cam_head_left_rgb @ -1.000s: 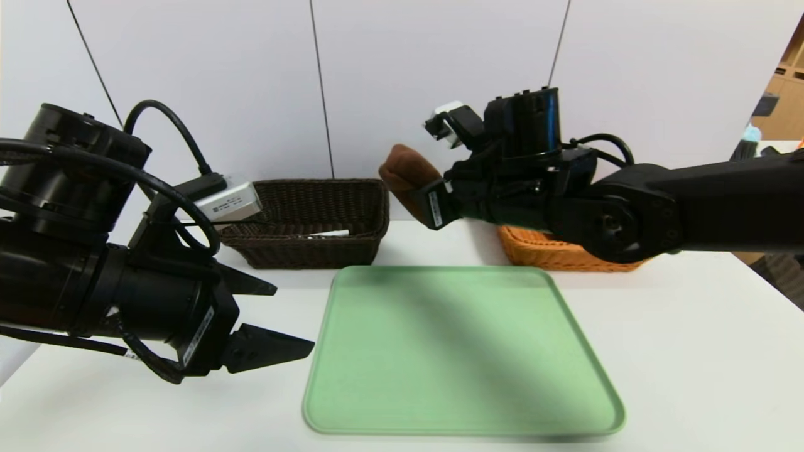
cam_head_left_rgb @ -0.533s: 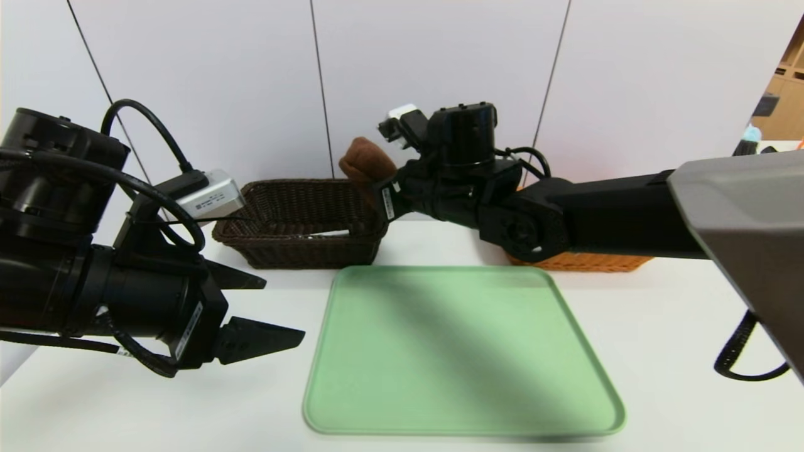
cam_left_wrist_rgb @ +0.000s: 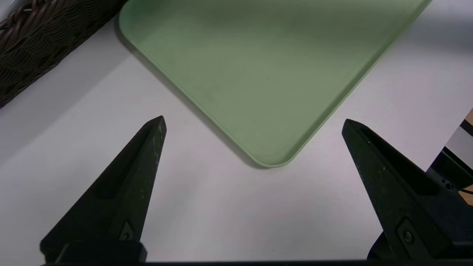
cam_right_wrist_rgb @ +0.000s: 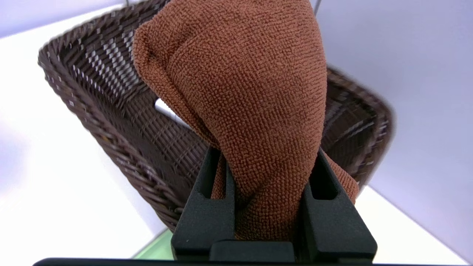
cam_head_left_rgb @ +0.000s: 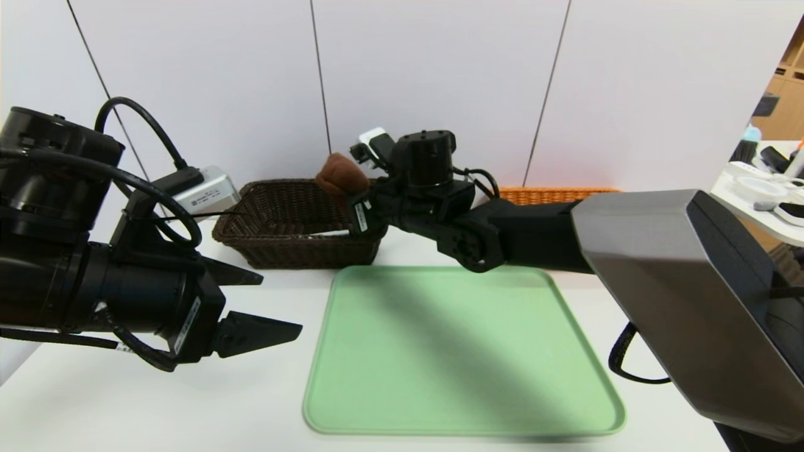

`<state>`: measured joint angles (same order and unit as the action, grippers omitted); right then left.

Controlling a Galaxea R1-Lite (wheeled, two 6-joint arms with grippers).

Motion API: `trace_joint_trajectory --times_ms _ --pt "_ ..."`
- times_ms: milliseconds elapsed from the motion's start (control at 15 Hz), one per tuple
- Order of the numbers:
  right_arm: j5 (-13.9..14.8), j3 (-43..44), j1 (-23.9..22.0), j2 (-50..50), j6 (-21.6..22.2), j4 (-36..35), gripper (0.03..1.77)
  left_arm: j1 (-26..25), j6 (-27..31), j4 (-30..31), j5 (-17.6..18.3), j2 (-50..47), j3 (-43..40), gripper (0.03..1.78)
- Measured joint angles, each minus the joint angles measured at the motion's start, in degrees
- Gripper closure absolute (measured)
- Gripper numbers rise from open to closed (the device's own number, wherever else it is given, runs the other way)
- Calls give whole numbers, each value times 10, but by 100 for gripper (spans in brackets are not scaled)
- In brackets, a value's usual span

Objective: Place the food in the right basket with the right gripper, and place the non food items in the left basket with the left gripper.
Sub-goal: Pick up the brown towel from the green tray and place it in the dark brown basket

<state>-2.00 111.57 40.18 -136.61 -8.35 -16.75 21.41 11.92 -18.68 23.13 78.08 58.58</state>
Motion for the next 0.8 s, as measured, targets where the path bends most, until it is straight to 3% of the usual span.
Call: trace_joint_trajectory --times_ms 800 --pt "-1 2 1 -40 -22 -59 137 -4 2 28 3 -1 -19 12"
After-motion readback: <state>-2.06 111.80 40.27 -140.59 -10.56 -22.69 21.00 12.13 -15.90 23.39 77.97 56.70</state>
